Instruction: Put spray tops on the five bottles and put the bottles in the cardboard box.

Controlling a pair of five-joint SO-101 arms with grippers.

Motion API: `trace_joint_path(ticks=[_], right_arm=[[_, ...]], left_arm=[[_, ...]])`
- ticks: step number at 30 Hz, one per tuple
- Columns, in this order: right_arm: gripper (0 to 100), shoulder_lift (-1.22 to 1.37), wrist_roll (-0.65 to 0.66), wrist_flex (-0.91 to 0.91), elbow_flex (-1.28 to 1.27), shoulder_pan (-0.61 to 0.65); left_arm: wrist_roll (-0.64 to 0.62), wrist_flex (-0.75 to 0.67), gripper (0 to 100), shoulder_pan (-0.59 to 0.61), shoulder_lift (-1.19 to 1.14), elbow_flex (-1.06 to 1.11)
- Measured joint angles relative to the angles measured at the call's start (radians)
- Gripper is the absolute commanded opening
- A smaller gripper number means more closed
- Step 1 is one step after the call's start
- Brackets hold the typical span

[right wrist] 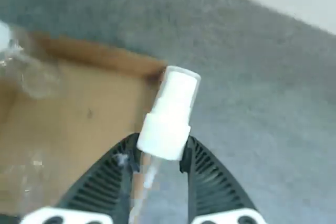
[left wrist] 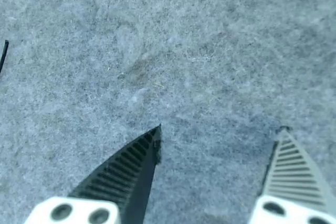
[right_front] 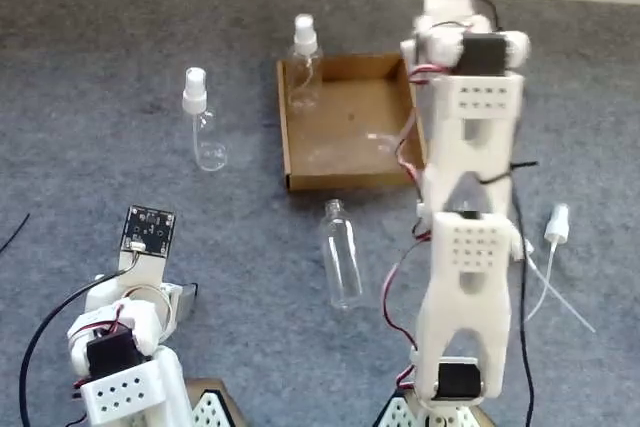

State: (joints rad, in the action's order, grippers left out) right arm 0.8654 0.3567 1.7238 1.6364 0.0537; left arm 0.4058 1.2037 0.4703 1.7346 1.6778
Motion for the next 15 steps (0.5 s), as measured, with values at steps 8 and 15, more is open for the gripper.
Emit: trace_joint_path(ticks=[8,15], right_arm=[[0.5,-0.238,0.021,0.023,-0.224,-0.334],[5.1,-0.287,0.265,0.02,-0.747,-0.437]], left_arm=[[0.0,0.0,30,0.0,0.0,0.0],[0.0,0.0,30,0.0,0.0,0.0]])
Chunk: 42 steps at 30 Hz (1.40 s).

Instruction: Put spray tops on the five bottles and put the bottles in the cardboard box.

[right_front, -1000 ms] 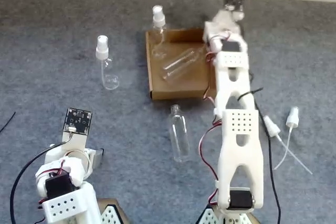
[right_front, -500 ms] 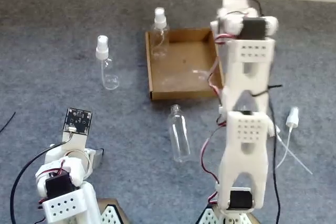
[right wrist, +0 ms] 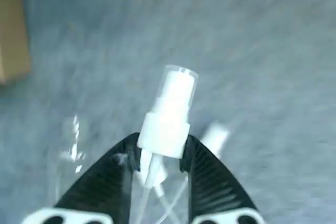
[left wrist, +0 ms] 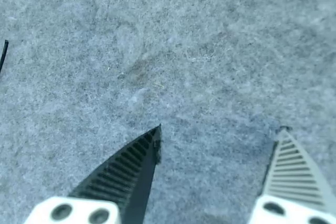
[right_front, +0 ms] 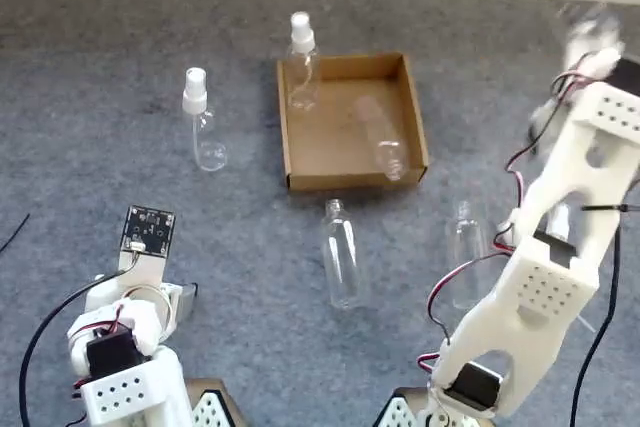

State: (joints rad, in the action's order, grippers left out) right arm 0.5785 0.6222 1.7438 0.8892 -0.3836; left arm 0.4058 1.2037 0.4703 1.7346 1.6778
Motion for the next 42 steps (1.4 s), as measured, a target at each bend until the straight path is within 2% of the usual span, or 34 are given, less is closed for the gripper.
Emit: trace_joint_path(ticks=[5,8,10,14,17,22,26,28,37,42], right_arm=[[33.0,0.0,0.02,-0.153,-0.407,-0.005],[50.2,0.0,0.011,-0.213,-0.468,-0.02],[55.2,0.0,0.011,-0.216,-0.468,-0.026],[55.3,-0.037,0.011,-0.104,-0.404,-0.017],[52.9,-0.1,0.011,-0.018,-0.29,0.043],[41.1,-0.233,-0.084,0.0,-0.206,0.296],[40.9,-0.21,-0.124,-0.002,-0.206,0.551],[41.0,-0.16,-0.158,-0.006,-0.206,0.635],[40.0,0.054,-0.207,-0.133,-0.206,0.695],[28.3,0.121,-0.212,-0.204,-0.206,0.69]], left_arm=[[0.0,0.0,30,0.0,0.0,0.0],[0.0,0.0,30,0.0,0.0,0.0],[0.0,0.0,30,0.0,0.0,0.0],[0.0,0.0,30,0.0,0.0,0.0],[0.0,0.0,30,0.0,0.0,0.0],[0.0,0.0,30,0.0,0.0,0.0],[0.0,0.0,30,0.0,0.0,0.0],[0.0,0.0,30,0.0,0.0,0.0],[0.0,0.0,30,0.0,0.0,0.0],[0.0,0.0,30,0.0,0.0,0.0]])
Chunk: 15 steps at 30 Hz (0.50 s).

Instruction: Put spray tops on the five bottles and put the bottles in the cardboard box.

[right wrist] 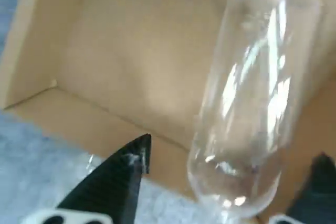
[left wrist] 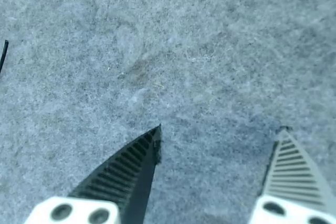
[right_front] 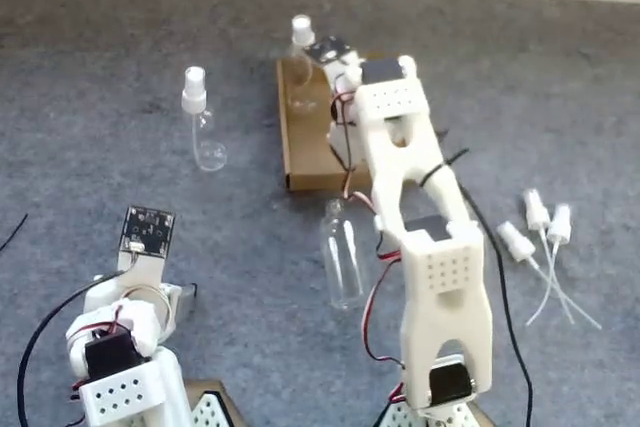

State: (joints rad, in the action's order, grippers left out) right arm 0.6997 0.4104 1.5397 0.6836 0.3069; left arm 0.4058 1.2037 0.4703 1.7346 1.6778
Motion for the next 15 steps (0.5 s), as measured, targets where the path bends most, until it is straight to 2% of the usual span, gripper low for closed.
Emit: trace_joint_path(ticks=[5,10,15], right_arm=[[13.7,0.035,0.0,-0.031,-0.002,0.003],[8.0,0.031,0.0,-0.02,0.035,-0.038],[1.9,-0.051,0.0,0.124,0.218,-0.117]], left_arm=[[0.0,0.0,30,0.0,0.0,0.0],[0.0,0.0,30,0.0,0.0,0.0],[0.0,0.0,30,0.0,0.0,0.0]])
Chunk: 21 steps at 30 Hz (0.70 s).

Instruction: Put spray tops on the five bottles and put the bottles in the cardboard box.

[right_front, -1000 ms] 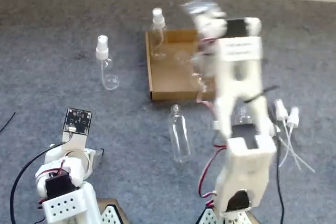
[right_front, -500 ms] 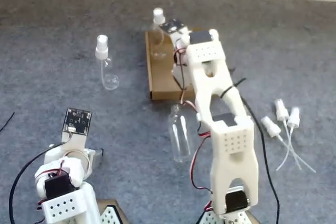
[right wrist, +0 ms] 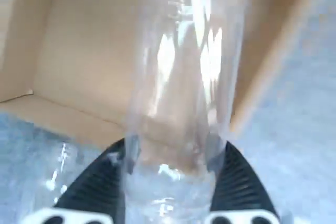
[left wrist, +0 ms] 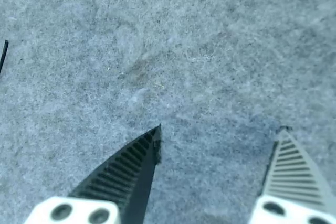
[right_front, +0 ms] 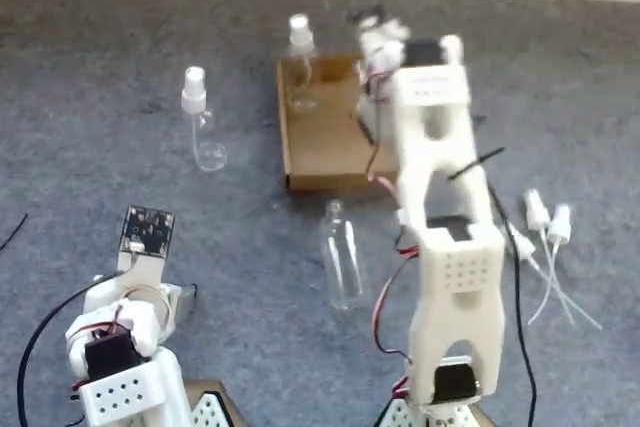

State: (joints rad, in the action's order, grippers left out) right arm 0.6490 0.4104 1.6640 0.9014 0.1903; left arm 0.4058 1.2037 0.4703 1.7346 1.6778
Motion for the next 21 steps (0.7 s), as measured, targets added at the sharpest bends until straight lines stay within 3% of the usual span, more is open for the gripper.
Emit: trace_joint_path(ticks=[6,12,21], right_arm=[[0.3,-0.146,0.06,0.08,0.15,-0.181],[0.3,-0.209,0.256,0.081,-0.103,-0.43],[0.4,-0.213,0.54,0.081,-0.232,-0.479]], left_arm=[[0.0,0.0,30,0.0,0.0,0.0],[0.0,0.0,30,0.0,0.0,0.0],[0.0,0.0,30,0.0,0.0,0.0]])
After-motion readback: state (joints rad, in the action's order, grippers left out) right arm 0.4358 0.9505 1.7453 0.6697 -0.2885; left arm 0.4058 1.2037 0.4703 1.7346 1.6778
